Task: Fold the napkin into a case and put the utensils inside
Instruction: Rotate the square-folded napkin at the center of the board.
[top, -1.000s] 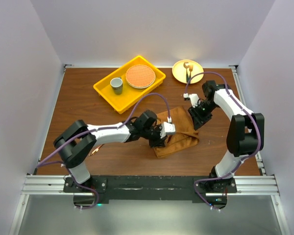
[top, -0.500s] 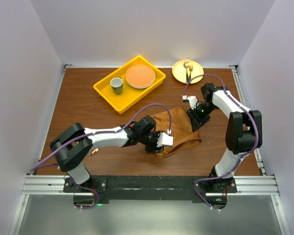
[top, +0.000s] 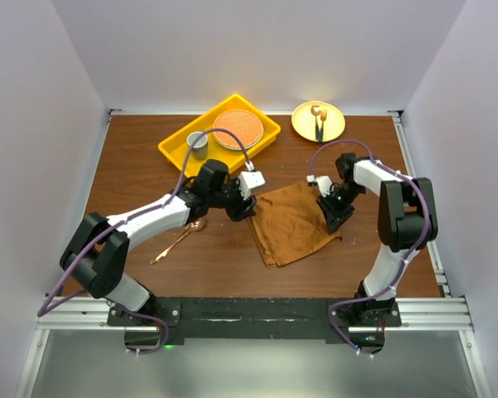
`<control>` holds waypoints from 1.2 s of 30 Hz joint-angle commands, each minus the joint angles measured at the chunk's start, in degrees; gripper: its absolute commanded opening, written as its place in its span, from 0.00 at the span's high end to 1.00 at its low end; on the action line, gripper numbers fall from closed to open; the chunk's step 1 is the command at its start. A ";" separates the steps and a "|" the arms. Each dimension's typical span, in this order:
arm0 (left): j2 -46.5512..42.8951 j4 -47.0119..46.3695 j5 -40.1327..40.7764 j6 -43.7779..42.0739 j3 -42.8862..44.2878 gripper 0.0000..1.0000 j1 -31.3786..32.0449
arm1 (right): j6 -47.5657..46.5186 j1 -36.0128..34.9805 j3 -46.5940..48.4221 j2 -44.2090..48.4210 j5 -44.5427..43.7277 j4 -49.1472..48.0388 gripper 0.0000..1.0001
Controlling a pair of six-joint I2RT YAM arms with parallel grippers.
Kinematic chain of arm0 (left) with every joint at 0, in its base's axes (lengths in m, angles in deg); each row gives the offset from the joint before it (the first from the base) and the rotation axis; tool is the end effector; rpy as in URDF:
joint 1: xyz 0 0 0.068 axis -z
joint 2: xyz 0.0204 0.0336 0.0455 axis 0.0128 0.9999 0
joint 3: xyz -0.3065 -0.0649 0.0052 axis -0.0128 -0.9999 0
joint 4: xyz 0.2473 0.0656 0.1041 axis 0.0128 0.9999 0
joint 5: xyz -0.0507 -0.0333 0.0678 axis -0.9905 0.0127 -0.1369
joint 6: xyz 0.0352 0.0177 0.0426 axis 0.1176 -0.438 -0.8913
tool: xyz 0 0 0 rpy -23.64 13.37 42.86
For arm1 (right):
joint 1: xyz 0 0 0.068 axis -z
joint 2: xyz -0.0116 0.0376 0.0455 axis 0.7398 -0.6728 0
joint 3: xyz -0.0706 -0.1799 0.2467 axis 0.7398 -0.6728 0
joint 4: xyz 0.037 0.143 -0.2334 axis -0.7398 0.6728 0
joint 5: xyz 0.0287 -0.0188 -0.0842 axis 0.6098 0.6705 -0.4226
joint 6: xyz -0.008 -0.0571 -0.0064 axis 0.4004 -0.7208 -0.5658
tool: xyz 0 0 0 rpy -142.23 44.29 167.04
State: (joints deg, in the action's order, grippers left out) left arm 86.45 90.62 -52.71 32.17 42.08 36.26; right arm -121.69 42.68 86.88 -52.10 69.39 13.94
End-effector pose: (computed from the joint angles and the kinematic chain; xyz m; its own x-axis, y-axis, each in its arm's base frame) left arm 0.2632 -0.2220 0.2539 -0.2354 0.4862 -0.8415 0.9255 0.3764 -0.0414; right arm 0.3336 0.0423 0.1771 -0.8001 -0.5902 -0.1072 -0.5922 0.7485 0.2985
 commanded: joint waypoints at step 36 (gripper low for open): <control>14.54 6.18 11.09 -13.31 3.97 0.82 3.43 | 7.24 -0.15 20.67 -6.08 4.48 -1.96 0.65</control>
State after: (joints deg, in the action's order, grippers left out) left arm 101.60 94.78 -42.22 19.51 48.79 37.61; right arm -115.55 42.48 107.65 -57.15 72.01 12.65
